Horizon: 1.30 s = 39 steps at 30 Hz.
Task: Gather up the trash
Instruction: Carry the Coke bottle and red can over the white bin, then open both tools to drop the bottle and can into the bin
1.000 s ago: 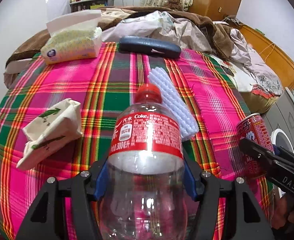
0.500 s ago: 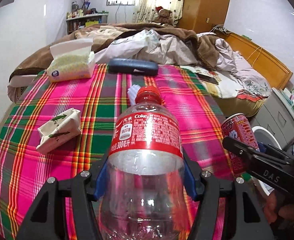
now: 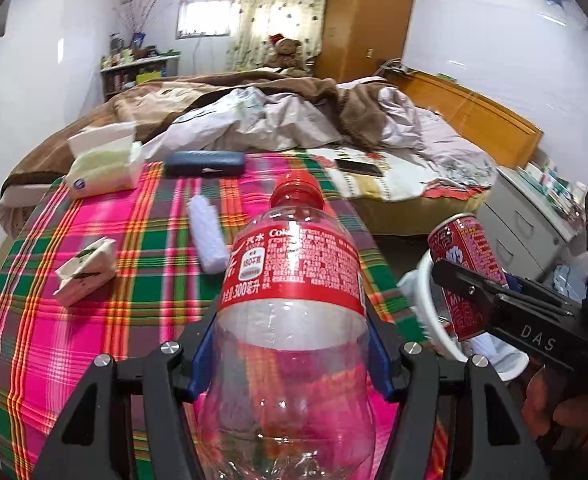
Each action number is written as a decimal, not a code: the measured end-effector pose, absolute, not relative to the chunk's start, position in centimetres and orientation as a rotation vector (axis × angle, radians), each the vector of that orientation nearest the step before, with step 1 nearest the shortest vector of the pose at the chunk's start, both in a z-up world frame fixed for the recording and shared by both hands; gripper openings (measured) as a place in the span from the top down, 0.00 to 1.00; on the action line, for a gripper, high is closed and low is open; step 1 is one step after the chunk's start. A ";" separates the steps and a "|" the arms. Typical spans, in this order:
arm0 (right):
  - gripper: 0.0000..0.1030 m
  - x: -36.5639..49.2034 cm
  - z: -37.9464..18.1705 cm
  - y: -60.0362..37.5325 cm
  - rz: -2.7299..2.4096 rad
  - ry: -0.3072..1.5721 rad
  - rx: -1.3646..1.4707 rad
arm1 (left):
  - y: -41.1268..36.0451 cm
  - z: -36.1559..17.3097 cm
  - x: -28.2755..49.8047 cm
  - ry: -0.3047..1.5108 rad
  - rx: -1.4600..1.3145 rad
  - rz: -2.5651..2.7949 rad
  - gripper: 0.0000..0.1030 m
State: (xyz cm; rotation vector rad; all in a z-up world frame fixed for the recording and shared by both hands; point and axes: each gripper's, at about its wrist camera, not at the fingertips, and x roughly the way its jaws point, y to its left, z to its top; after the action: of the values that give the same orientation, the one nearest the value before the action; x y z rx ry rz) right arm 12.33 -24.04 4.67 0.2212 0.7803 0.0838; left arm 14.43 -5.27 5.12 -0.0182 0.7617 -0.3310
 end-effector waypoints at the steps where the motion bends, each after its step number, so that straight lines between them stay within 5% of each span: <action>1: 0.47 12.0 4.8 -24.4 0.080 0.772 0.224 | -5.8 5.3 14.1 0.757 -0.014 -0.345 0.38; 21: 0.47 7.7 4.7 -34.1 -0.114 0.728 0.293 | -18.5 5.3 11.4 0.750 0.093 -0.571 0.38; 39: 0.47 7.9 0.0 -39.5 -0.194 0.869 0.336 | -26.0 1.5 12.1 0.831 0.174 -0.642 0.38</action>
State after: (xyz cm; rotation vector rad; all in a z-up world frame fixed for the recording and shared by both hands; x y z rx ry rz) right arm 7.90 -39.51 -0.05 0.3362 0.8694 -0.1942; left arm 12.13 -26.04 1.52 0.1742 0.8310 -0.6423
